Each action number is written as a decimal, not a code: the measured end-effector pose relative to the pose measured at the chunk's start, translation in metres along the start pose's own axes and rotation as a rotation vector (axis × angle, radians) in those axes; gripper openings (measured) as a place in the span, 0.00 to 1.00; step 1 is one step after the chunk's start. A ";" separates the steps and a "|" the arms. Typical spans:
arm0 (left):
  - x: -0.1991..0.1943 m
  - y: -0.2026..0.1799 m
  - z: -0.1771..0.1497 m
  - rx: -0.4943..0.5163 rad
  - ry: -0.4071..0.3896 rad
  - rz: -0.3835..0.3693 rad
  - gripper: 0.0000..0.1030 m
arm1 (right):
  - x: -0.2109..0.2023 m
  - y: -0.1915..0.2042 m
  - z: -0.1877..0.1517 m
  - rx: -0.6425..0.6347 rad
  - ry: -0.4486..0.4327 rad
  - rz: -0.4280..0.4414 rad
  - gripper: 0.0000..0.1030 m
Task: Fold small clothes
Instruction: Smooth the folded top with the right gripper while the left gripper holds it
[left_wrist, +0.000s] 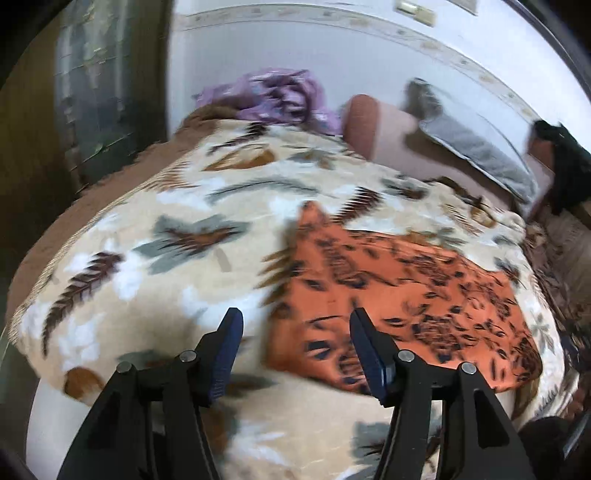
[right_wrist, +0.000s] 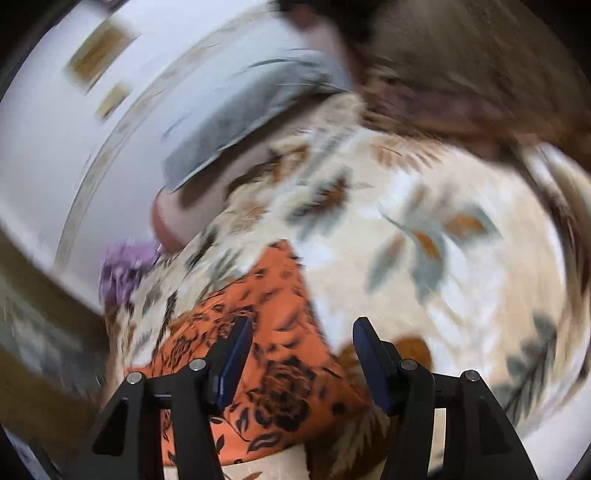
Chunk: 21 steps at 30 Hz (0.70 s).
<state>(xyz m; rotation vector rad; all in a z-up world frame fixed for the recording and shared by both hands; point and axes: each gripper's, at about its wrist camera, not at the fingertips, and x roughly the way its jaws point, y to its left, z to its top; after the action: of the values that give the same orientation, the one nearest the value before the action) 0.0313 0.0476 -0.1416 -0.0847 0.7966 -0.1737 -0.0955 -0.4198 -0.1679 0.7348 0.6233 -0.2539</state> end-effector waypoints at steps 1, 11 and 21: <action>0.007 -0.012 -0.002 0.027 -0.001 -0.013 0.59 | 0.010 0.018 0.002 -0.051 0.029 0.026 0.56; 0.089 -0.047 -0.035 0.184 0.116 0.017 0.65 | 0.191 0.157 -0.021 -0.391 0.348 -0.026 0.39; 0.090 -0.064 -0.047 0.284 0.067 0.034 0.85 | 0.225 0.195 -0.015 -0.477 0.390 -0.022 0.39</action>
<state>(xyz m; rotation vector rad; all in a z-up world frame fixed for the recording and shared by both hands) 0.0512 -0.0321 -0.2288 0.2035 0.8324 -0.2573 0.1593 -0.2692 -0.2074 0.3141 1.0191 0.0260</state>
